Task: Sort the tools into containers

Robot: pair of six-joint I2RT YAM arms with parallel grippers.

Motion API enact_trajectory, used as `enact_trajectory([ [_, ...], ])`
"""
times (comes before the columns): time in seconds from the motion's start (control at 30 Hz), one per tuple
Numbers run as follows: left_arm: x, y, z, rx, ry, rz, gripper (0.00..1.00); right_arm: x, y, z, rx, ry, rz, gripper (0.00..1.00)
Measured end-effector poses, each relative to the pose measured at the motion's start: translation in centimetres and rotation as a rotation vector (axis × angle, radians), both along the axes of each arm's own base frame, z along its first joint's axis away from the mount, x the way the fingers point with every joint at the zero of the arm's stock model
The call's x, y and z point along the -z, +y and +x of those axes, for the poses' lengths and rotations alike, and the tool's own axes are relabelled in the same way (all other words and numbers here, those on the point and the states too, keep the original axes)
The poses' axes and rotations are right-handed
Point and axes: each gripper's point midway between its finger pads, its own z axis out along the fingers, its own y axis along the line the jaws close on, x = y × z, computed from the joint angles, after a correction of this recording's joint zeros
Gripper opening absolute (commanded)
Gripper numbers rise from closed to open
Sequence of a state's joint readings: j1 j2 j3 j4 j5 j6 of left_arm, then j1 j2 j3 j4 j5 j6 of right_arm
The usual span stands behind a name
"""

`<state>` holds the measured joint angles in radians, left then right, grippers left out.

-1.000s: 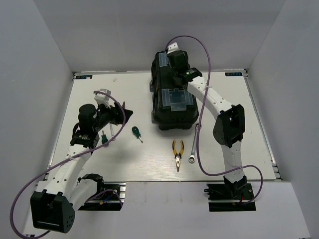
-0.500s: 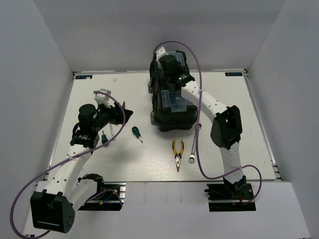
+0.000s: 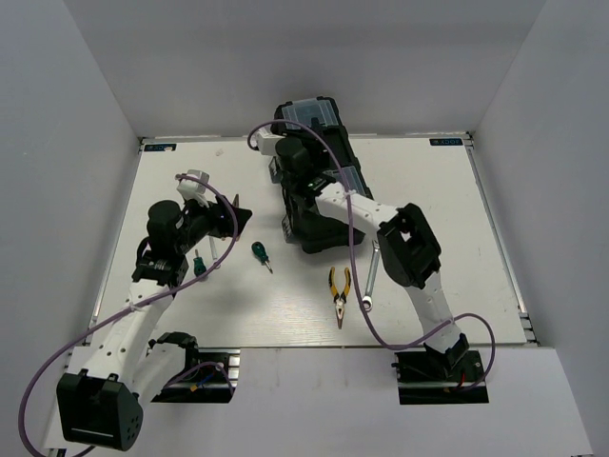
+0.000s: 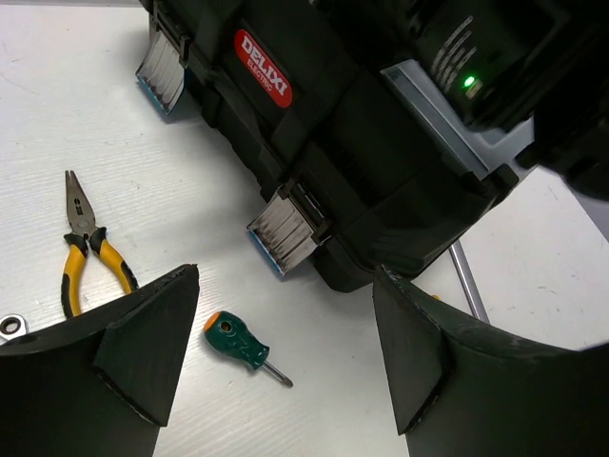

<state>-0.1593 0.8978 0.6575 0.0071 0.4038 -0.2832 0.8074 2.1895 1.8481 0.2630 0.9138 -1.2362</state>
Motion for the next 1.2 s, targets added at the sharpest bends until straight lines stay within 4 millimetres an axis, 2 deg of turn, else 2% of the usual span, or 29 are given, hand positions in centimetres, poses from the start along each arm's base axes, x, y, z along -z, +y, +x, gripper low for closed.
enact_trajectory([
  [0.03, 0.0, 0.0, 0.0, -0.001, 0.0, 0.0, 0.84, 0.1, 0.4, 0.0, -0.004, -0.012, -0.028, 0.17],
  [0.07, 0.0, 0.1, 0.0, -0.003, 0.0, 0.001, 0.84, 0.1, 0.7, -0.1, -0.009, -0.023, -0.053, 0.29],
  [0.13, -0.1, 0.1, -0.1, -0.004, -0.002, 0.0, 0.84, 0.0, 1.2, -0.2, -0.013, -0.039, -0.077, 0.46],
  [0.17, -0.1, 0.1, -0.1, -0.004, -0.003, 0.0, 0.84, 0.1, 1.4, -0.3, -0.018, -0.04, -0.076, 0.61],
  [0.3, -0.1, 0.2, 0.0, -0.012, -0.002, 0.002, 0.84, -1.3, 2.6, -0.9, -0.039, -0.05, 0.002, 0.77],
  [0.57, -0.3, 0.3, -0.1, -0.02, -0.009, 0.002, 0.84, -0.5, 6.0, -3.8, -0.118, 0.08, 0.144, 0.78],
  [0.7, -0.5, 0.4, -0.1, -0.025, -0.015, 0.002, 0.84, 0.0, 6.7, -4.8, -0.131, 0.159, 0.255, 0.73],
  [0.87, -0.8, 0.5, -0.2, -0.03, -0.026, 0.001, 0.84, 0.4, 4.9, -5.5, -0.086, 0.249, 0.404, 0.72],
  [1.07, -0.9, 0.5, -0.2, -0.03, -0.029, 0.001, 0.84, -1.5, 1.4, -4.7, -0.008, 0.271, 0.593, 0.72],
  [1.2, -0.9, 0.5, -0.2, -0.03, -0.029, 0.001, 0.84, -1.7, -0.2, -3.9, 0.032, 0.301, 0.688, 0.71],
])
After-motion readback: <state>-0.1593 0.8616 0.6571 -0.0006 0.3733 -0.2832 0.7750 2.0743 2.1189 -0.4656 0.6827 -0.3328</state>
